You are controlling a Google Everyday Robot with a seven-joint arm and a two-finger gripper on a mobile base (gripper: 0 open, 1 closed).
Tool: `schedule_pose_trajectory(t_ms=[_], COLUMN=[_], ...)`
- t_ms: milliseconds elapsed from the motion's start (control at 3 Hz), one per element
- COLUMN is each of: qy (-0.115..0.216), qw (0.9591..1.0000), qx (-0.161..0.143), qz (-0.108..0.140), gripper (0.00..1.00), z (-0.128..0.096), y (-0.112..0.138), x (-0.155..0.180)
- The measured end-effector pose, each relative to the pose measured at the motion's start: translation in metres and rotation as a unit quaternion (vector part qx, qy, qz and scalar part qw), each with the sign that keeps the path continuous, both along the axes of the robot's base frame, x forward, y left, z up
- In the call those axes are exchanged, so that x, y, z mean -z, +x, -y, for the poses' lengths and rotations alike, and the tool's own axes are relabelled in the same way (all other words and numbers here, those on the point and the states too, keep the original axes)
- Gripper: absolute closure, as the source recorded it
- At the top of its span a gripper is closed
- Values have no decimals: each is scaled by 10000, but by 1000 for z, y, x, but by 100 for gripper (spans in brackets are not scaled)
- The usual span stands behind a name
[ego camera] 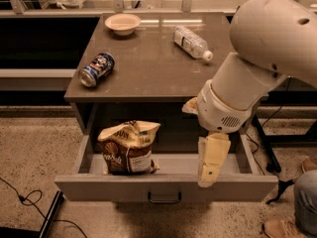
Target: Pick brown chip bag from top drawer and place on counter
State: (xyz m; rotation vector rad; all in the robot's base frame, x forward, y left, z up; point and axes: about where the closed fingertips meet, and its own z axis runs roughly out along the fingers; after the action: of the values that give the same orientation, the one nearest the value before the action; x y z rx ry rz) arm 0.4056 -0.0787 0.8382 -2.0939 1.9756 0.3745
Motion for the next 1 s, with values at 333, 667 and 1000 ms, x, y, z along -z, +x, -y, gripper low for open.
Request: schedule_pose_trajectory(t_ms=[333,667,1000], qy=[732,1983,3036], qw=[9972,9786,9492], qx=[12,-4,-56], qz=[130,559,823], gripper=[0,0,0], z=[-12,-43,-80], y=[3,25,48], x=[16,23,16])
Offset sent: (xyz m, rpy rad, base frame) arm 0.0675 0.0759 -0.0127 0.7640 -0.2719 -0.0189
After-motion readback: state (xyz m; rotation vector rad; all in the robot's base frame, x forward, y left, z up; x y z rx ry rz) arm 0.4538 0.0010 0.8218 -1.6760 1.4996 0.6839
